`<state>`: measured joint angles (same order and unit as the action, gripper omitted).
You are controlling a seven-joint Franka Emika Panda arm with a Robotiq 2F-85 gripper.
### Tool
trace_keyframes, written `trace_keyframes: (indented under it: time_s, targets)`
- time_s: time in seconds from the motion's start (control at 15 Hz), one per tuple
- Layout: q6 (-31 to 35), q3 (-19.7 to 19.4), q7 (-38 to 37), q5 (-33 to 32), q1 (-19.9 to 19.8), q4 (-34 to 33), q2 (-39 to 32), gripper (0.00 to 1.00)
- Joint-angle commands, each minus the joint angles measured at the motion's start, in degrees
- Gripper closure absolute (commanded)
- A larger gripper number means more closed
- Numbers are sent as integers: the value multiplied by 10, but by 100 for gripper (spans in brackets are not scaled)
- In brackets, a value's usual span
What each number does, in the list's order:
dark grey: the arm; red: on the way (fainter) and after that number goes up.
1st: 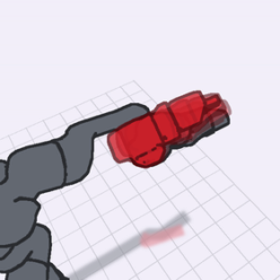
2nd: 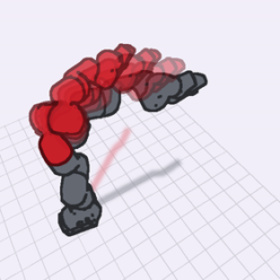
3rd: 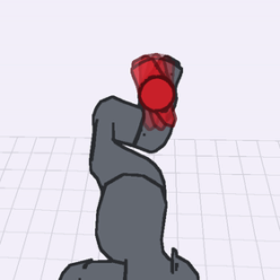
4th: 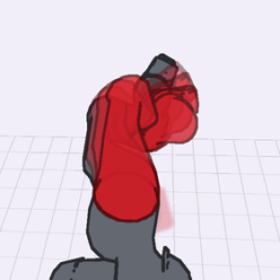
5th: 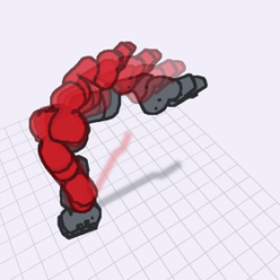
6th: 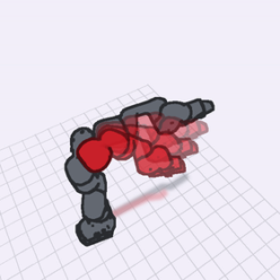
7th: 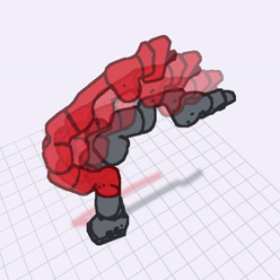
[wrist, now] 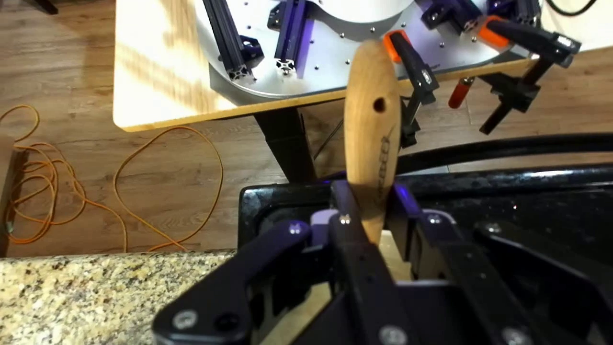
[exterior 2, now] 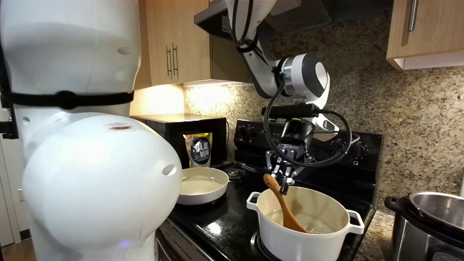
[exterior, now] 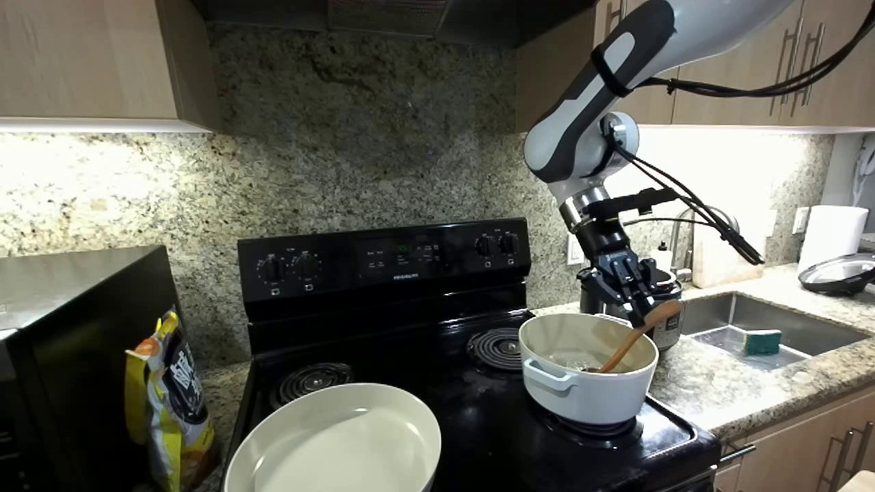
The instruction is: Use the spatula to mix the water in the pot
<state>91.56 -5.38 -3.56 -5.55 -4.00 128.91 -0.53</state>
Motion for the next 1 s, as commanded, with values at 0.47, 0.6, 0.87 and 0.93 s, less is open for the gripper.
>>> trace_keyframes:
  time_s: [0.47,0.6,0.87,0.93]
  targets:
    - [-35,33,57,-4,24,-14,-25,93]
    - [-22,31,48,0,23,-17,-32,92]
    - [-4,28,33,-2,21,-24,-46,92]
    - [0,26,28,-2,20,-26,-49,93]
